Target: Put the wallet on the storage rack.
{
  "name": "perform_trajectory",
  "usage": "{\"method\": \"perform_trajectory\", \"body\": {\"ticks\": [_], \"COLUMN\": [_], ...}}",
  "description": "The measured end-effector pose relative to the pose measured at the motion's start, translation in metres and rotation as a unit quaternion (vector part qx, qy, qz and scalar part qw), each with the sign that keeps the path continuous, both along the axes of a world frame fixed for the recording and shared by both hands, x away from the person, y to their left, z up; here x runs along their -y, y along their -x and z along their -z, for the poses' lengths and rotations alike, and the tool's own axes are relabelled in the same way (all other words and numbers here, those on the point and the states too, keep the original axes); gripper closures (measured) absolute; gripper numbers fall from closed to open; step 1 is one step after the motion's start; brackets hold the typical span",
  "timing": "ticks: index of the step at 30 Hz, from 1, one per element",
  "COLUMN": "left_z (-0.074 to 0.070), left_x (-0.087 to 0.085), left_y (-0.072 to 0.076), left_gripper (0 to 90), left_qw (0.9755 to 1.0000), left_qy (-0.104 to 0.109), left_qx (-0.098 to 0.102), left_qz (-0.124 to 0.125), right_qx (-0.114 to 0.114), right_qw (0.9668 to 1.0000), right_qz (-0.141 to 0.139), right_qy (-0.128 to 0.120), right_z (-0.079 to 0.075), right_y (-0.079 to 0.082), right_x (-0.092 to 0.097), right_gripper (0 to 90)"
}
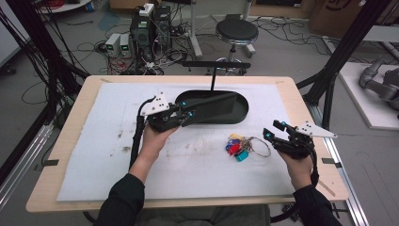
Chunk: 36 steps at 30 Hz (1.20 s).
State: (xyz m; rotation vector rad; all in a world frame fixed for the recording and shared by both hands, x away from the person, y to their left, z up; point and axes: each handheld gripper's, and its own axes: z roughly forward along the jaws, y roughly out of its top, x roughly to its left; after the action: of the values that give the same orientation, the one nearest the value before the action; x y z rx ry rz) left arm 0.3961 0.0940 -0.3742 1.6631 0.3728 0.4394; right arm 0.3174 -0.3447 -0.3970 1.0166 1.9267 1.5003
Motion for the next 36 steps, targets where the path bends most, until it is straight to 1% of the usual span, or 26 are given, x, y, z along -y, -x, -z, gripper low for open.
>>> {"method": "perform_trajectory", "body": {"ticks": [5, 7, 9, 10, 13, 15, 18, 20, 22, 26, 30, 31, 32, 34, 36], "left_z": [0.0, -0.001, 0.001, 0.002, 0.006, 0.008, 0.011, 0.013, 0.017, 0.025, 0.034, 0.036, 0.04, 0.044, 0.048], "left_x": [0.005, 0.008, 0.011, 0.012, 0.016, 0.019, 0.025, 0.029, 0.034, 0.041, 0.047, 0.048, 0.048, 0.048, 0.049], "left_y": [-0.011, -0.017, -0.02, -0.022, -0.03, -0.036, -0.044, -0.05, -0.056, -0.066, -0.073, -0.075, -0.077, -0.08, -0.081], "left_gripper": [73.6, 73.6, 73.6, 73.6, 73.6, 73.6, 73.6, 73.6, 73.6, 73.6, 73.6, 73.6, 73.6, 73.5, 73.5], "left_qw": [0.9999, 0.9999, 0.9998, 0.9998, 0.9998, 0.9997, 0.9995, 0.9994, 0.9993, 0.999, 0.9984, 0.9983, 0.9978, 0.9973, 0.9971], "left_qy": [-0.003, -0.005, -0.003, -0.004, -0.005, -0.011, -0.016, -0.01, -0.005, -0.004, -0.004, -0.002, 0.006, 0.01, 0.009], "left_qx": [0.002, -0.001, 0.008, 0.007, -0.001, -0.005, -0.008, -0.01, -0.006, -0.008, -0.021, -0.024, -0.032, -0.039, -0.039], "left_qz": [-0.011, -0.011, -0.016, -0.018, -0.019, -0.022, -0.026, -0.031, -0.037, -0.043, -0.052, -0.053, -0.057, -0.061, -0.064], "right_qx": [0.001, 0.003, 0.003, 0.002, 0.001, 0.002, 0.001, 0.003, 0.004, 0.002, 0.003, 0.002, 0.002, 0.004, 0.004], "right_qw": [1.0, 1.0, 1.0, 1.0, 1.0, 1.0, 1.0, 1.0, 1.0, 1.0, 1.0, 1.0, 1.0, 1.0, 1.0], "right_qz": [0.001, 0.003, 0.003, 0.004, 0.004, 0.004, 0.005, 0.004, 0.004, 0.004, 0.004, 0.005, 0.004, 0.004, 0.004], "right_qy": [-0.001, 0.0, -0.001, -0.002, -0.003, -0.002, -0.003, -0.003, -0.002, -0.004, -0.004, -0.005, -0.005, -0.005, -0.005], "right_z": [0.0, 0.0, 0.0, 0.0, 0.0, 0.0, 0.0, 0.0, 0.0, 0.001, 0.001, 0.001, 0.001, 0.001, 0.001], "right_y": [-0.001, -0.001, -0.001, -0.001, -0.001, -0.001, -0.001, -0.001, -0.001, -0.001, -0.001, -0.001, -0.001, -0.001, -0.001], "right_x": [0.0, 0.001, 0.002, 0.002, 0.002, 0.002, 0.002, 0.003, 0.003, 0.003, 0.004, 0.004, 0.004, 0.004, 0.005], "right_gripper": [40.6, 40.6, 40.6, 40.6, 40.5, 40.6, 40.6, 40.6, 40.6, 40.6, 40.6, 40.6, 40.6, 40.6, 40.6]}}
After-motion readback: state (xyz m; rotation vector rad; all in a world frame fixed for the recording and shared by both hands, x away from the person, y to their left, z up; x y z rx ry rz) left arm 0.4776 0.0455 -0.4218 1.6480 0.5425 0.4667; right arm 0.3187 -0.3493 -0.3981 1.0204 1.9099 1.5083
